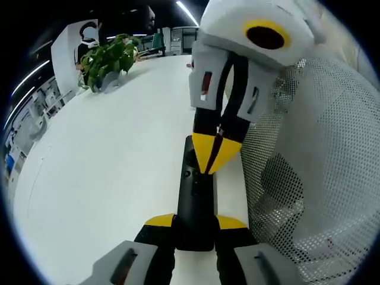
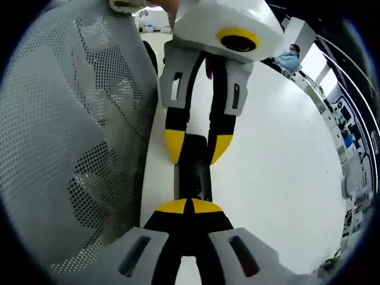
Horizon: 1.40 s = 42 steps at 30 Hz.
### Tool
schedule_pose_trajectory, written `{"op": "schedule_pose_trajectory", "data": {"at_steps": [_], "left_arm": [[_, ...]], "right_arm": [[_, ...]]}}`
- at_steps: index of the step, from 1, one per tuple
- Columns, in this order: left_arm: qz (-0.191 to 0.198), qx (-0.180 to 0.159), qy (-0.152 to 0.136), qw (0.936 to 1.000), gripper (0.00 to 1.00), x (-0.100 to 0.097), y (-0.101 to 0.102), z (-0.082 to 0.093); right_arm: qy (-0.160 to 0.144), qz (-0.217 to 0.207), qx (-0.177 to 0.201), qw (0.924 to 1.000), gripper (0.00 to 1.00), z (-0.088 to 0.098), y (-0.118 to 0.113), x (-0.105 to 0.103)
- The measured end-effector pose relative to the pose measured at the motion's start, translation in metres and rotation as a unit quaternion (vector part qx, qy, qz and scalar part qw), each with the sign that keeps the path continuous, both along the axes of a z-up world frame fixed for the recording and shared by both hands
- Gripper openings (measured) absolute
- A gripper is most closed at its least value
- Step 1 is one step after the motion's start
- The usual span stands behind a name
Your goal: Press the specified remote control buttons in sequence, fully releasing each button before pressing the next.
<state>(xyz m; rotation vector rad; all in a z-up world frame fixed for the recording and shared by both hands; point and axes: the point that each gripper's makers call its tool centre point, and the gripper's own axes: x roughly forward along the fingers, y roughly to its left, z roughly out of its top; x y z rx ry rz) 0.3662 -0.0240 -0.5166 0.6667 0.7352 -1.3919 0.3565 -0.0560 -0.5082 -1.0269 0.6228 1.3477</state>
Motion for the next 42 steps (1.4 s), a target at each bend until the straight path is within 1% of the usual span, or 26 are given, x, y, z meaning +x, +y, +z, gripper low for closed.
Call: {"op": "schedule_pose_trajectory", "data": {"at_steps": [2, 4, 6, 9, 12, 16, 19, 20, 21, 23, 24, 25, 27, 29, 30, 33, 36, 37, 39, 40, 42], "left_arm": [[0.0, 0.0, 0.0, 1.0, 0.25, 0.0, 0.0, 0.0], [0.0, 0.0, 0.0, 1.0, 0.25, 0.0, 0.0, 0.0], [0.0, 0.001, 0.0, 1.0, 0.25, 0.0, 0.0, 0.0], [0.0, 0.003, 0.0, 1.0, 0.25, 0.0, -0.001, 0.0], [0.0, 0.004, -0.001, 1.0, 0.25, 0.001, -0.001, -0.001], [0.0, 0.004, -0.001, 1.0, 0.25, 0.0, -0.001, 0.0], [0.0, 0.004, -0.001, 1.0, 0.25, 0.0, 0.0, 0.0], [0.0, 0.004, -0.001, 1.0, 0.25, 0.0, 0.0, 0.0], [0.0, 0.004, -0.001, 1.0, 0.25, 0.0, 0.0, 0.0], [-0.001, 0.004, -0.002, 1.0, 0.25, 0.0, 0.0, 0.0], [-0.001, 0.004, -0.002, 1.0, 0.25, 0.0, 0.0, 0.0], [-0.001, 0.004, -0.002, 1.0, 0.25, 0.0, 0.0, 0.0], [-0.001, 0.003, -0.002, 1.0, 0.25, 0.0, 0.0, 0.0], [-0.001, 0.003, -0.002, 1.0, 0.25, 0.0, 0.0, 0.0], [-0.001, 0.003, -0.002, 1.0, 0.25, 0.0, 0.0, 0.0], [-0.001, 0.003, -0.002, 1.0, 0.25, 0.0, -0.001, 0.0], [-0.001, 0.002, -0.002, 1.0, 0.25, 0.0, -0.001, 0.0], [-0.001, 0.002, -0.002, 1.0, 0.25, 0.0, -0.001, 0.0], [-0.001, 0.002, -0.002, 1.0, 0.25, 0.0, -0.001, 0.0], [-0.002, 0.002, -0.002, 1.0, 0.25, 0.0, -0.001, 0.0], [-0.002, 0.002, -0.002, 1.0, 0.25, 0.0, -0.001, 0.0]], "right_arm": [[-0.022, 0.024, -0.014, 0.9994, 0.0, 0.0, 0.0, -0.001], [-0.035, 0.039, -0.025, 0.9983, 0.0, -0.001, 0.001, -0.001], [-0.055, 0.061, -0.041, 0.9957, 0.0, -0.002, 0.001, -0.002], [-0.073, 0.083, -0.063, 0.9919, 0.0, -0.003, 0.001, -0.002], [-0.084, 0.093, -0.08, 0.9889, 0.0, -0.004, 0.002, -0.003], [-0.087, 0.088, -0.079, 0.9892, 0.0, -0.004, 0.002, -0.002], [-0.063, 0.057, -0.062, 0.9945, 0.0, -0.002, 0.002, -0.001], [-0.047, 0.037, -0.051, 0.9969, 0.0, -0.002, 0.002, -0.001], [-0.04, 0.028, -0.043, 0.9979, 0.0, -0.002, 0.002, 0.0], [-0.006, -0.012, -0.017, 0.9998, 0.0, -0.001, 0.002, 0.0], [0.011, -0.031, -0.008, 0.9994, 0.0, -0.001, 0.001, 0.001], [0.037, -0.057, 0.008, 0.9977, 0.0, 0.0, 0.001, 0.001], [0.064, -0.09, 0.024, 0.9937, 0.0, 0.0, 0.001, 0.004], [0.056, -0.092, 0.025, 0.9939, 0.0, 0.002, -0.001, 0.009], [0.051, -0.087, 0.02, 0.9948, 0.0, 0.001, -0.002, 0.01], [0.049, -0.088, 0.022, 0.9946, 0.0, 0.001, -0.001, 0.009], [0.042, -0.086, 0.022, 0.9951, 0.0, 0.002, -0.001, 0.011], [0.034, -0.088, 0.029, 0.9951, 0.0, 0.004, 0.0, 0.013], [0.03, -0.096, 0.032, 0.9944, 0.0, 0.007, 0.001, 0.019], [0.035, -0.099, 0.033, 0.9939, 0.0, 0.006, 0.001, 0.02], [0.049, -0.103, 0.018, 0.9933, 0.0, -0.001, -0.002, 0.018]]}}
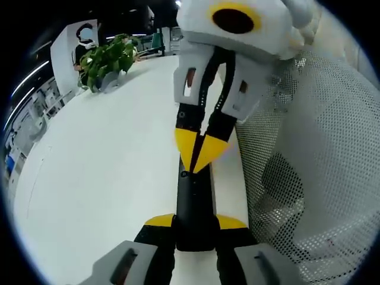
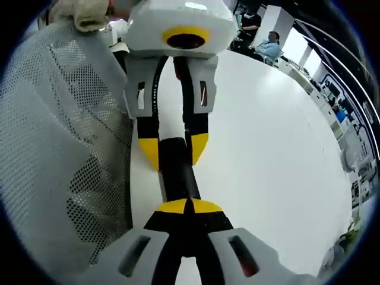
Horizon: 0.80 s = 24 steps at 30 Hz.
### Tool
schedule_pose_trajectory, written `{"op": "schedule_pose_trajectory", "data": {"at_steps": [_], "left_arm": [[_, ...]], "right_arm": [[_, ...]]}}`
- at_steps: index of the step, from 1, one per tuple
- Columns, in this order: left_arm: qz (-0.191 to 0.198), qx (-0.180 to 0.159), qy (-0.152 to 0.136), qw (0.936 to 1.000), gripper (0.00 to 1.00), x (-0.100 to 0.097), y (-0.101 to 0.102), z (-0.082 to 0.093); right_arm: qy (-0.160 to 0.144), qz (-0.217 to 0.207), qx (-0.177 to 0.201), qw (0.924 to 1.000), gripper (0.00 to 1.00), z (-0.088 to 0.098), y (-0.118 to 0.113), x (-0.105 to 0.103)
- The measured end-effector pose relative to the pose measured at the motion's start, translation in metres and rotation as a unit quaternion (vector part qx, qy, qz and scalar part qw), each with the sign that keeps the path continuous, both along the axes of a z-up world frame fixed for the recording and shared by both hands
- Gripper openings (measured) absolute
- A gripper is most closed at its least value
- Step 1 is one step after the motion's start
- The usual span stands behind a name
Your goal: Press the specified remote control buttons in sequence, fully releasing each button before pressing the next.
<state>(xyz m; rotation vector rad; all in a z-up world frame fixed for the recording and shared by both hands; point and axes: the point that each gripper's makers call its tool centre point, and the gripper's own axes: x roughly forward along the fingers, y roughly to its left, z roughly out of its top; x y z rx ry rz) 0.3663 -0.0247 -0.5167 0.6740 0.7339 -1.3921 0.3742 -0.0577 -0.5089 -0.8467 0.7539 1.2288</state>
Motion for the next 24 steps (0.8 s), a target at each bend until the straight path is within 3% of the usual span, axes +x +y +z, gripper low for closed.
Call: {"op": "schedule_pose_trajectory", "data": {"at_steps": [4, 7, 11, 14, 18, 22, 24], "left_arm": [[-0.001, 0.0, 0.0, 1.0, 0.25, -0.0001, 0.0006, 0.0002], [-0.002, 0.0, 0.0, 1.0, 0.25, -0.0004, 0.0008, 0.0004], [-0.003, 0.001, 0.0, 1.0, 0.25, 0.0, 0.0009, 0.0002], [-0.002, 0.001, 0.0, 1.0, 0.25, -0.0002, 0.0006, 0.0001], [-0.002, 0.002, 0.001, 1.0, 0.25, -0.0007, 0.0004, 0.0001], [-0.002, 0.001, 0.001, 1.0, 0.25, -0.0009, 0.0003, -0.0002], [-0.002, 0.001, 0.001, 1.0, 0.25, -0.001, 0.0003, -0.0002]], "right_arm": [[0.005, 0.003, 0.003, 1.0, 0.0, 0.0036, 0.002, 0.001], [0.038, -0.009, -0.001, 0.9992, 0.0, 0.0032, 0.0016, 0.0004], [0.059, 0.005, -0.025, 0.9979, 0.0, 0.0017, 0.0023, 0.0009], [0.05, 0.034, -0.047, 0.9971, 0.0, 0.0009, 0.0023, 0.0], [0.007, 0.088, -0.062, 0.9941, 0.0, 0.0006, 0.0038, -0.0014], [-0.006, 0.074, -0.046, 0.9962, 0.0, 0.0004, 0.002, -0.0024], [0.021, 0.035, -0.024, 0.9989, 0.0, 0.0009, 0.0024, -0.0018]]}}
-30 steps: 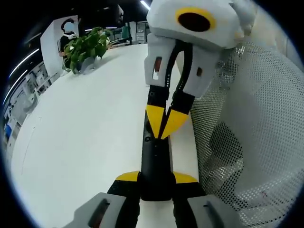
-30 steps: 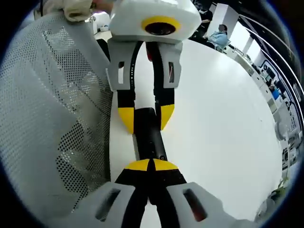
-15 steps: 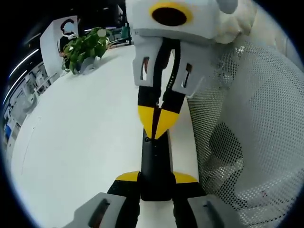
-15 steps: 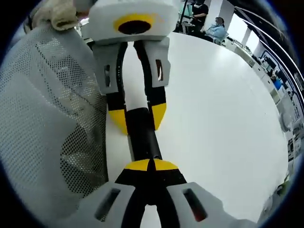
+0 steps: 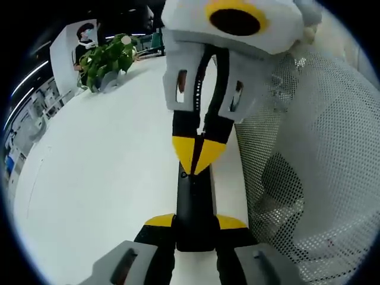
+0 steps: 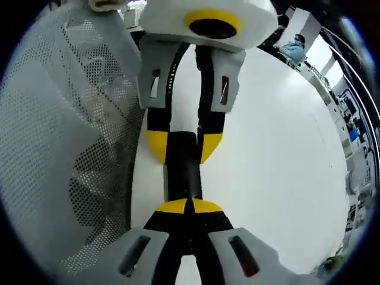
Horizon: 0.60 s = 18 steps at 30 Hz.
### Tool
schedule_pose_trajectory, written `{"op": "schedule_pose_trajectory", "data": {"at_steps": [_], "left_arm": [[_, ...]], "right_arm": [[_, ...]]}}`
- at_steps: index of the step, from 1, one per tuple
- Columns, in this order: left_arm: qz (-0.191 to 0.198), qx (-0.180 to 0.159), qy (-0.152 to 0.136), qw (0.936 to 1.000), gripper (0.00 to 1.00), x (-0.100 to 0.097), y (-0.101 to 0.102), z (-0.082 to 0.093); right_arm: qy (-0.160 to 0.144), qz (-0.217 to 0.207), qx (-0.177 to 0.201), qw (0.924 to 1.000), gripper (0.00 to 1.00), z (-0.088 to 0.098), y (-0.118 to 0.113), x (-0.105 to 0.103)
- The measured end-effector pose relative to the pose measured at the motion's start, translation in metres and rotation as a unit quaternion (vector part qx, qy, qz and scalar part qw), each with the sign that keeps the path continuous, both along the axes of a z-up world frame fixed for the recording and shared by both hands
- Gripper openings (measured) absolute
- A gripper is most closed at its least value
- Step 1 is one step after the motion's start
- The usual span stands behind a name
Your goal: Press the specified remote control buttons in sequence, fully releasing each button before pressing the next.
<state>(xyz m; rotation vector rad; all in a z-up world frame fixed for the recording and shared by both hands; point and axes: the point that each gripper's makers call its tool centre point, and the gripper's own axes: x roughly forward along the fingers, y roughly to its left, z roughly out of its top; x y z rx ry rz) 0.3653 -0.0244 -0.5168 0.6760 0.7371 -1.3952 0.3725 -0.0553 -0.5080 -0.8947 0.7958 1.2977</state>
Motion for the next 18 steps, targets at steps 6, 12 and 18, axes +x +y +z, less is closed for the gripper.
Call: {"op": "schedule_pose_trajectory", "data": {"at_steps": [6, 12, 18], "left_arm": [[0.0, 0.0, 0.0, 1.0, 0.25, -0.0005, 0.0003, 0.0004], [0.001, 0.0, 0.0, 1.0, 0.25, 0.0003, 0.0001, -0.0001], [0.001, -0.002, 0.0, 1.0, 0.25, 0.0005, 0.0005, 0.0002]], "right_arm": [[0.047, -0.043, 0.023, 0.9977, 0.0, 0.0006, -0.0009, 0.0028], [0.062, -0.075, 0.05, 0.994, 0.0, 0.0003, -0.0017, 0.0038], [0.061, -0.085, 0.048, 0.9934, 0.0, 0.0002, 0.0, 0.0072]]}}
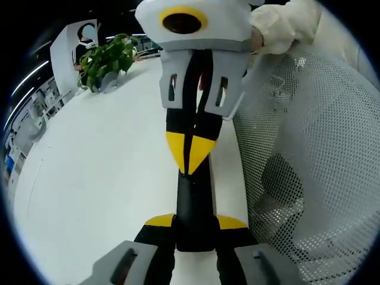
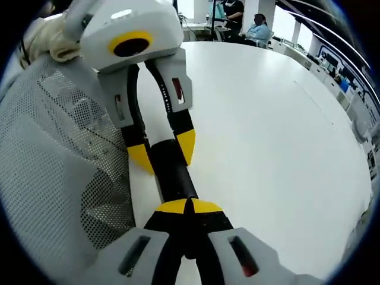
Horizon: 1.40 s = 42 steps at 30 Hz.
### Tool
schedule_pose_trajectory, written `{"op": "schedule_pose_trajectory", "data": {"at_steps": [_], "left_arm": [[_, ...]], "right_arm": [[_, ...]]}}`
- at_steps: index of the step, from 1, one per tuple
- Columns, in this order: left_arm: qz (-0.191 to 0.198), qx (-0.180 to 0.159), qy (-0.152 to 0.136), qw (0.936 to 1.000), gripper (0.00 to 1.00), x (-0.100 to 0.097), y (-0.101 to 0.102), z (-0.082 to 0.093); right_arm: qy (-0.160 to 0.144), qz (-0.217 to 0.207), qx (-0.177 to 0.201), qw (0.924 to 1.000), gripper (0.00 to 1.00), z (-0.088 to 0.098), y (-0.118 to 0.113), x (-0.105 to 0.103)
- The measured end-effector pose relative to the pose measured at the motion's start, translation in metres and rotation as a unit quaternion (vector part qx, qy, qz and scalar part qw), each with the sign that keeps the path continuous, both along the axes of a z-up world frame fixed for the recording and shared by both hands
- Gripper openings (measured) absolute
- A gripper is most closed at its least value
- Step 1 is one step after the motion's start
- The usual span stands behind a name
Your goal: Press the specified remote control buttons in sequence, fully releasing each button before pressing the next.
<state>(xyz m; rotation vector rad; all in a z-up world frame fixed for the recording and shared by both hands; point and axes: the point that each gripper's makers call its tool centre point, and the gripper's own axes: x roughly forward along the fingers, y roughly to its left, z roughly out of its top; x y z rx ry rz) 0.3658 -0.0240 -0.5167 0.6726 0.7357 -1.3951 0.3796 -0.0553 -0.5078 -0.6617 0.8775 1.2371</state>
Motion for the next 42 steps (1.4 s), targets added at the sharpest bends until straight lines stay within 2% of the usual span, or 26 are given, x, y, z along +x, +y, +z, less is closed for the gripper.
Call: {"op": "schedule_pose_trajectory", "data": {"at_steps": [3, 8, 15, 19, 23, 28, 32, 35, 38, 42], "left_arm": [[0.0, -0.001, 0.0, 1.0, 0.25, 0.0, 0.0, 0.0], [0.0, -0.001, 0.0, 1.0, 0.25, 0.0, 0.0, 0.0], [0.0, -0.001, 0.0, 1.0, 0.25, 0.0, 0.0, 0.0], [0.0, -0.001, 0.0, 1.0, 0.25, 0.0, 0.0, 0.0], [0.0, -0.001, -0.001, 1.0, 0.25, 0.0, 0.0, 0.0], [0.0, -0.001, -0.002, 1.0, 0.25, -0.001, -0.001, 0.0], [0.001, -0.002, -0.001, 1.0, 0.25, 0.0, 0.0, 0.0], [0.001, -0.003, -0.001, 1.0, 0.25, 0.0, -0.001, 0.0], [0.002, -0.004, -0.001, 1.0, 0.25, 0.0, -0.001, 0.0], [0.004, -0.007, 0.001, 1.0, 0.25, 0.0, -0.001, 0.0]], "right_arm": [[0.003, -0.006, -0.011, 0.9999, 0.0, -0.001, 0.001, 0.003], [0.026, -0.024, -0.036, 0.9987, 0.0, -0.002, 0.001, 0.007], [0.105, -0.069, -0.081, 0.9888, 0.0, -0.006, -0.001, 0.008], [0.12, -0.076, -0.098, 0.9851, 0.0, -0.007, -0.001, 0.01], [0.123, -0.074, -0.122, 0.9822, 0.0, -0.009, -0.001, 0.01], [0.139, -0.086, -0.147, 0.9756, 0.0, -0.01, -0.002, 0.012], [0.134, -0.081, -0.149, 0.9764, 0.0, -0.01, -0.003, 0.011], [0.126, -0.082, -0.135, 0.9794, 0.0, -0.009, -0.004, 0.01], [0.109, -0.079, -0.102, 0.9856, 0.0, -0.008, -0.004, 0.01], [0.065, -0.055, -0.052, 0.995, 0.0, -0.005, -0.002, 0.009]]}}
